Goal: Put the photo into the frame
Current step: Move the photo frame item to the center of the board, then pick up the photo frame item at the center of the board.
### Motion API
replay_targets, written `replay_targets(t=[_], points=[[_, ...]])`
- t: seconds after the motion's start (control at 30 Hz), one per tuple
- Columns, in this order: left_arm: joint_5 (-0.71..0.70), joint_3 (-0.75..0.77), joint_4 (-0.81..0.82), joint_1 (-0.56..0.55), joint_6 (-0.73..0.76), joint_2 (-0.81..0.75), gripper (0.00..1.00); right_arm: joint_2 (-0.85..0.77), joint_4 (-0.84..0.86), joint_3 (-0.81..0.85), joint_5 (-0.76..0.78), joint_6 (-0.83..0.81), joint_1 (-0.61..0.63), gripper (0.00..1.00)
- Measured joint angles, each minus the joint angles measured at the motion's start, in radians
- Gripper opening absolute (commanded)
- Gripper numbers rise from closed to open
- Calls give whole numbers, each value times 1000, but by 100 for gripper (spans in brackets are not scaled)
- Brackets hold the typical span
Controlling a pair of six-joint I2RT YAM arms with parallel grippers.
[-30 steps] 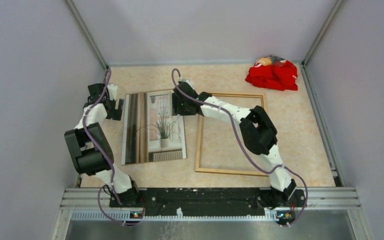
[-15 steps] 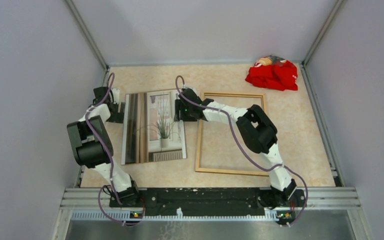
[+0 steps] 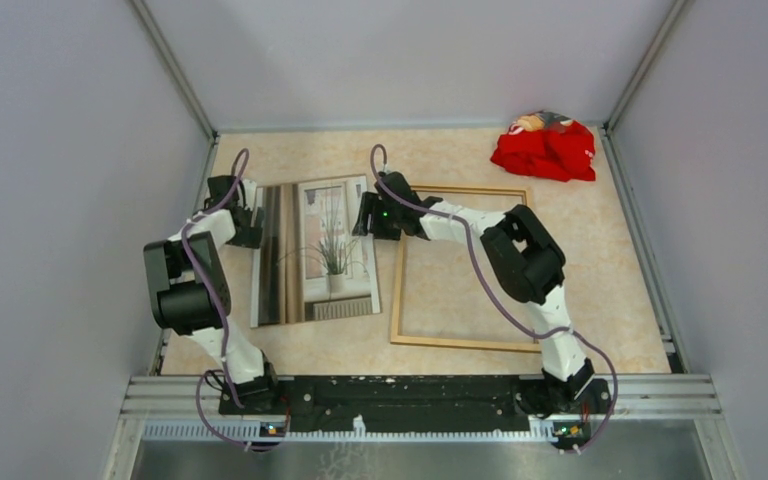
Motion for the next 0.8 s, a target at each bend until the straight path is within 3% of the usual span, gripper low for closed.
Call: replay_targets(t=[0.4, 0.8], points=[[-90, -89, 102, -149, 23, -68, 90, -13, 8, -17, -1, -37, 5, 60], [-93, -78, 114, -148, 23, -44, 89, -13, -94, 26, 64, -138, 67, 60]])
